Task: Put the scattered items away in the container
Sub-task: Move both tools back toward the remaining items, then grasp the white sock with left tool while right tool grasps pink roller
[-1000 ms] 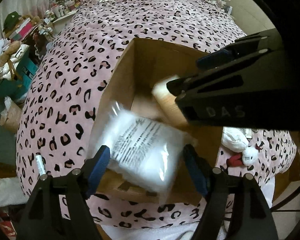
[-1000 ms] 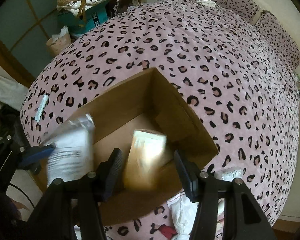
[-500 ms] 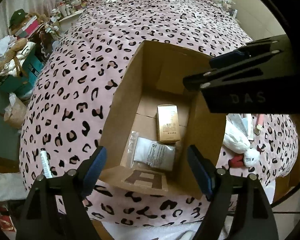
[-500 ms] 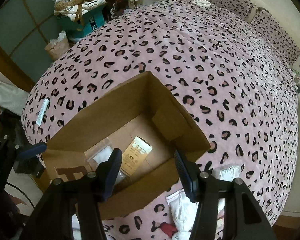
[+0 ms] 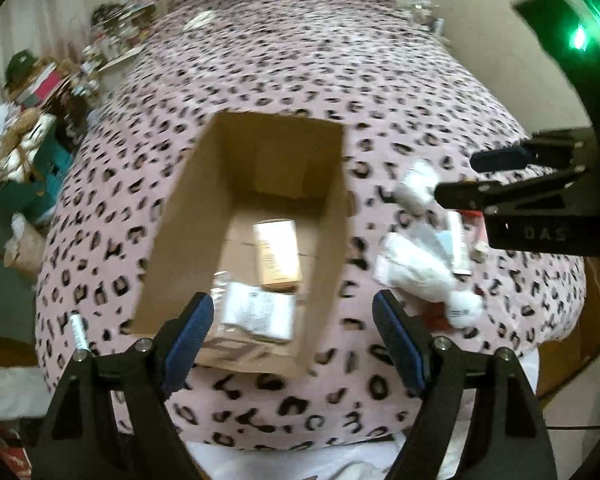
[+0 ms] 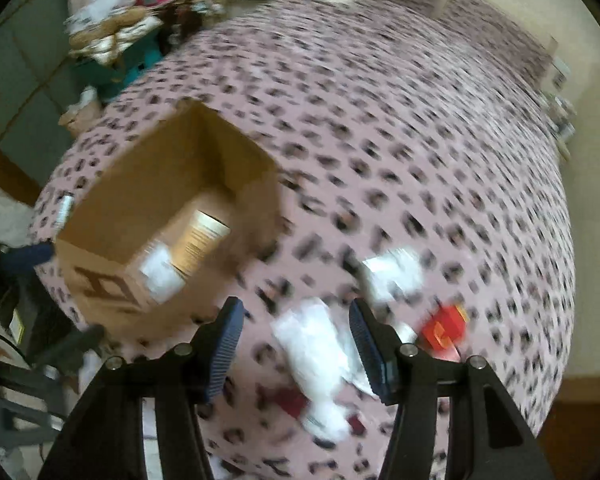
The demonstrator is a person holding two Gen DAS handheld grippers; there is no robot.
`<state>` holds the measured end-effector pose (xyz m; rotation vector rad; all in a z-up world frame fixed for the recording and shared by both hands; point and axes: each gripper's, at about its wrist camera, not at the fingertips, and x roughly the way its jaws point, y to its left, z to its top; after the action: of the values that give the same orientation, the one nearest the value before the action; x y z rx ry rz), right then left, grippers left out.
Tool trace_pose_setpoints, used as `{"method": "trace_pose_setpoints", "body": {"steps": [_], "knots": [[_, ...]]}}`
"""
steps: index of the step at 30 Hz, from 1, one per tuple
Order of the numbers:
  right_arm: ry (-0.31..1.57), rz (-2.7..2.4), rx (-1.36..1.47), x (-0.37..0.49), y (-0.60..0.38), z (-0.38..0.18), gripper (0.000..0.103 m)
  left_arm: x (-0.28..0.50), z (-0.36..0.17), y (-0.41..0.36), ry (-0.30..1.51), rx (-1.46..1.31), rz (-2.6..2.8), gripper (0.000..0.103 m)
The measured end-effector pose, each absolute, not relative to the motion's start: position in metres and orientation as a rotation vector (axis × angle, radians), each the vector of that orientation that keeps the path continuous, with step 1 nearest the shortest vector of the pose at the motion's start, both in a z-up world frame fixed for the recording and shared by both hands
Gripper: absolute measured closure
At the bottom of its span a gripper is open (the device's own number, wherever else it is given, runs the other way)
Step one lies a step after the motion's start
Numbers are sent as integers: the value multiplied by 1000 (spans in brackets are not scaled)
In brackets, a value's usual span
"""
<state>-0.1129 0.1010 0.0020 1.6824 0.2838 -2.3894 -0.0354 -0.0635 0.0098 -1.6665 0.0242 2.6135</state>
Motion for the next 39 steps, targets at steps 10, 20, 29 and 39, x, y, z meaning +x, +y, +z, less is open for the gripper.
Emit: {"method": "trace_pose_setpoints", "body": {"steps": [10,20,29,39], "knots": [[-41,-2463,2012,-70,250,-75,46,-51,-56,46,39,-1659,2418,17],[-309,-2411,2174,-83,304,-142,46,-105,-148,106,157,-1756,2357,17],[-421,-2353,2268,-107,313,-189,46,-127,-191,99,33,-1834,2282,17],[-338,-2383,2270,-109,303,-213,47,-132,-207,92,-18,-1845,2262,32]]}}
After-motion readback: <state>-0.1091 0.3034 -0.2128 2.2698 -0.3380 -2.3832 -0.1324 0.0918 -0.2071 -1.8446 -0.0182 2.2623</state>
